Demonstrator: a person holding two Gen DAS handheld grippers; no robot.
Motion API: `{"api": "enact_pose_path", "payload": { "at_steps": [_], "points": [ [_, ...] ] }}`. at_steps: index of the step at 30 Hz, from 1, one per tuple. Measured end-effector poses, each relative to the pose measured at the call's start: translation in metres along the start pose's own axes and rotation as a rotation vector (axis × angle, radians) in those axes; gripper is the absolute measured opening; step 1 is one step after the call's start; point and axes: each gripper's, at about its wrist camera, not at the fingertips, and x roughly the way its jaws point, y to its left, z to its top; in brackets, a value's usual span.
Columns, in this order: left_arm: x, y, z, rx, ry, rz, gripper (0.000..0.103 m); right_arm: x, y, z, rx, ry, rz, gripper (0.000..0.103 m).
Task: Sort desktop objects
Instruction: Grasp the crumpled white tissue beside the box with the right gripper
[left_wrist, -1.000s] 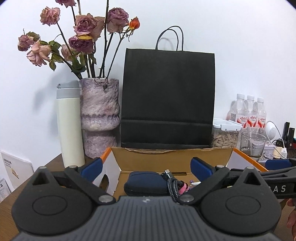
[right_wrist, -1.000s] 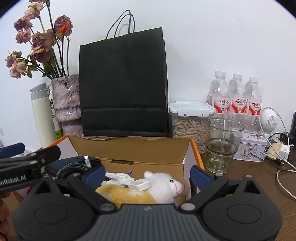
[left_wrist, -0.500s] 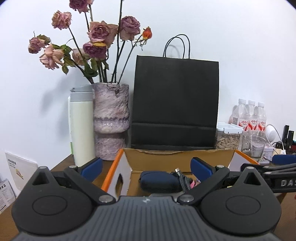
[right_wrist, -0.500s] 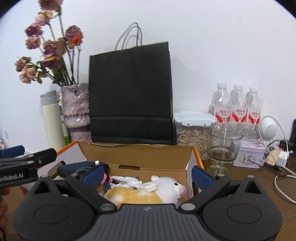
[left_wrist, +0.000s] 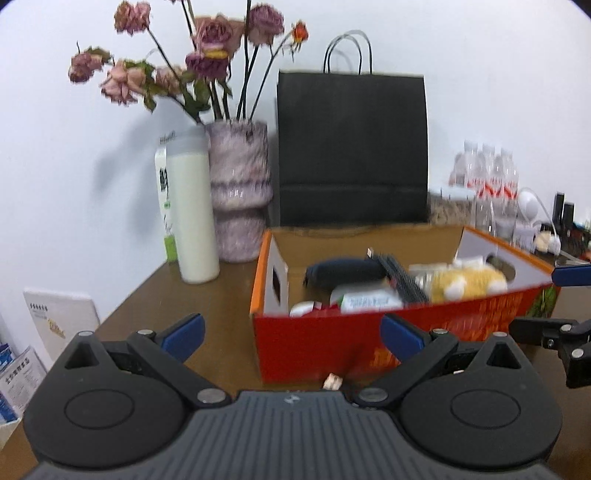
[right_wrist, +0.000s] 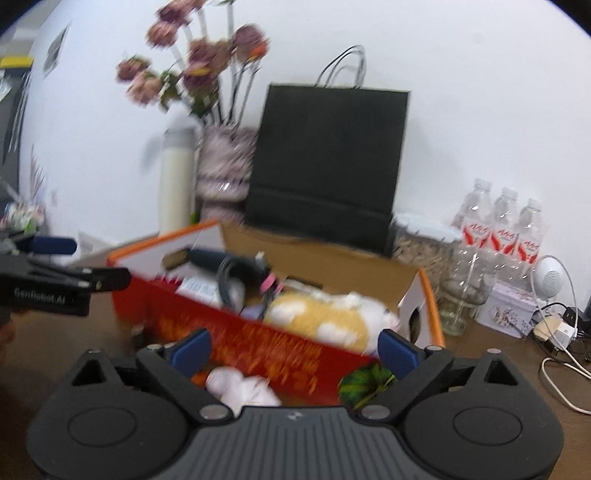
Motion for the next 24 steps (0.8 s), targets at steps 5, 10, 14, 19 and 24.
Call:
{"api": "enact_pose_path", "payload": {
  "at_steps": [5,10,14,19,24],
  "points": [
    [0.003,0.004,-0.009,-0.006,0.066,0.003,0.103,0.008,0.008,-0.009,-0.013,0.068,0.031,0.083],
    [0.008,0.002,-0.011,0.001,0.091,0.002,0.103,0.02,0.003,-0.016,0.03,0.122,0.045,0.071],
    [0.01,-0.003,-0.013,0.014,0.1,-0.014,0.103,0.028,0.001,-0.017,0.061,0.148,0.066,0.065],
    [0.01,-0.005,-0.013,0.019,0.097,-0.022,0.103,0.034,-0.002,-0.019,0.092,0.183,0.126,0.045],
    [0.009,-0.007,-0.013,0.026,0.093,-0.027,0.103,0.03,0.003,-0.021,0.061,0.176,0.154,0.016]
  ]
}}
